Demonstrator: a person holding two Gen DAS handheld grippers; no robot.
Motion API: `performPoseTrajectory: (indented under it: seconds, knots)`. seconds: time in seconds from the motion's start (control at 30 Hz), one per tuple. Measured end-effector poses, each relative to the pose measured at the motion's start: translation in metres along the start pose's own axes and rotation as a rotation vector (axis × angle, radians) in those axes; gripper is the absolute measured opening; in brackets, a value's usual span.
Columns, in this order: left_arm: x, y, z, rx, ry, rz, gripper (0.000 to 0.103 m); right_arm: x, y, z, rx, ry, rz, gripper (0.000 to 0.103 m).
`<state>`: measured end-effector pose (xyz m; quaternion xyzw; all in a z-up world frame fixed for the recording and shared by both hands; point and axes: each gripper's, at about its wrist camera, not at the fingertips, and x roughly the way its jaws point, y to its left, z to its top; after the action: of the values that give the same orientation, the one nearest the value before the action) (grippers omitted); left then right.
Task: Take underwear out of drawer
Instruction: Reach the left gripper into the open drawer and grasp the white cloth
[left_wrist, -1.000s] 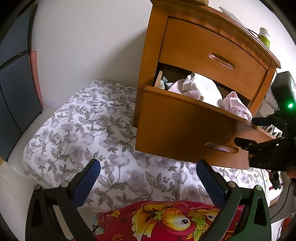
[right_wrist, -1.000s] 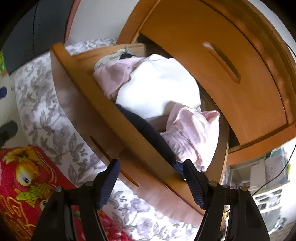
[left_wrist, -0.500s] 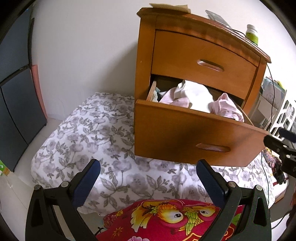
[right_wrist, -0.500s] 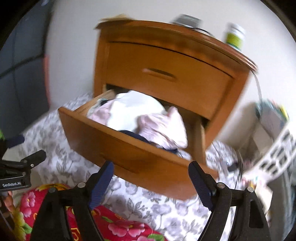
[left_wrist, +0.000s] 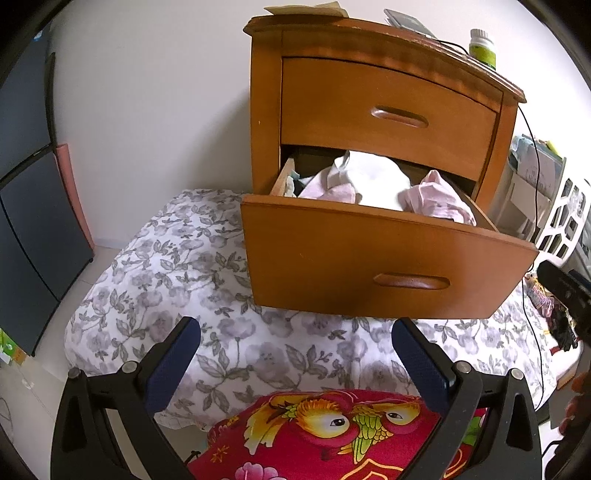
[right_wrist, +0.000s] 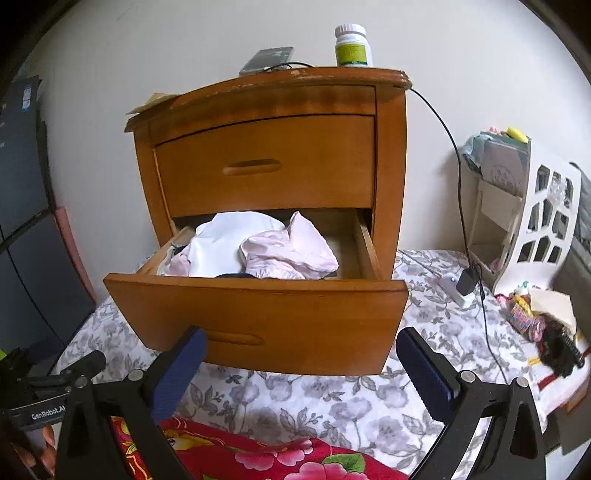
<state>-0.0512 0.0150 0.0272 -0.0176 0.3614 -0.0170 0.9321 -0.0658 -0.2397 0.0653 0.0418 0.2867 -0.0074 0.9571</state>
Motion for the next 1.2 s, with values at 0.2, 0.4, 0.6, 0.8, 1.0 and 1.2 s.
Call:
performPoseTrajectory:
  seconds: [0.2, 0.4, 0.6, 0.8, 1.0, 1.2]
  knots:
    - [0.003, 0.005, 0.003, -0.033, -0.013, -0.004, 0.103, 0.010, 0.005, -0.013, -0.011, 0.012, 0.003, 0.103]
    - [0.006, 0.016, 0.029, -0.082, -0.051, -0.072, 0.103, 0.020, 0.005, -0.020, 0.000, 0.038, 0.029, 0.103]
    - [0.012, 0.002, 0.071, 0.012, -0.067, -0.126, 0.103, 0.027, 0.004, -0.024, -0.002, 0.056, 0.022, 0.103]
    - [0.028, -0.016, 0.122, 0.068, -0.041, -0.070, 0.103, 0.031, -0.004, -0.028, 0.030, 0.071, 0.026, 0.103]
    - [0.047, -0.038, 0.163, 0.128, -0.003, -0.048, 0.103, 0.039, -0.005, -0.031, 0.038, 0.092, 0.032, 0.103]
    - [0.074, -0.050, 0.188, 0.119, 0.045, -0.023, 0.103, 0.048, -0.007, -0.035, 0.047, 0.119, 0.046, 0.103]
